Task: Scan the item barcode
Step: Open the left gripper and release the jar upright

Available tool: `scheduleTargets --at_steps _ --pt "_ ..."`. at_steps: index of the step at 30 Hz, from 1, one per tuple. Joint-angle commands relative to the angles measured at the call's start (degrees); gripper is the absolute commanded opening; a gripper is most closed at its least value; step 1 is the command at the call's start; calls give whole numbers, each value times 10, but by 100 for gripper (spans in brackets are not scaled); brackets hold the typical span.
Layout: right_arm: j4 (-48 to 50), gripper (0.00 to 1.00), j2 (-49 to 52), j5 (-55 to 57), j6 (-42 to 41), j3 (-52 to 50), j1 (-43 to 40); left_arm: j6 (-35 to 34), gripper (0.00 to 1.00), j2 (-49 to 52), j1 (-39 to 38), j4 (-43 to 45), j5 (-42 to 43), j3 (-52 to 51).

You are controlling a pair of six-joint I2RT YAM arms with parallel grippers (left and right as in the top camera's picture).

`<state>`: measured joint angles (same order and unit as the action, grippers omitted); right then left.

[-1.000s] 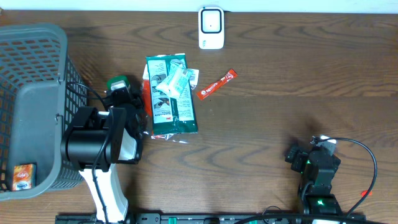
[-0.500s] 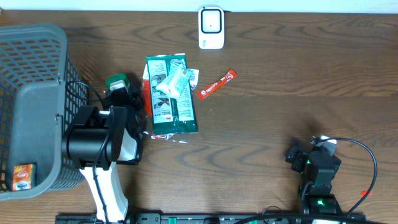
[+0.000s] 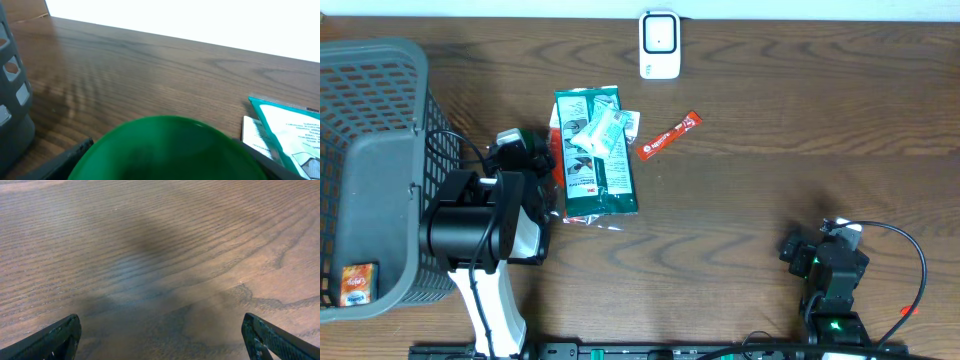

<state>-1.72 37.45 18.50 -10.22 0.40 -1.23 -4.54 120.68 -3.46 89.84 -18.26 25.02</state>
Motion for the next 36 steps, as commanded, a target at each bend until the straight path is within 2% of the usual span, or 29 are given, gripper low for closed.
scheduleTargets --at_steps 1,17,22,28,36 --pt "0 99 1 10 2 -1 1 -1 83 3 2 7 -4 5" --pt "0 99 1 10 2 -1 1 0 84 -26 2 11 -4 34" --pt "0 99 1 10 2 -1 1 58 84 -84 2 2 -4 33" --pt "0 99 1 10 1 -1 1 77 84 -186 -5 -88 -19 24" --pt "7 99 1 10 0 -1 1 57 84 -319 -50 -293 -19 23"
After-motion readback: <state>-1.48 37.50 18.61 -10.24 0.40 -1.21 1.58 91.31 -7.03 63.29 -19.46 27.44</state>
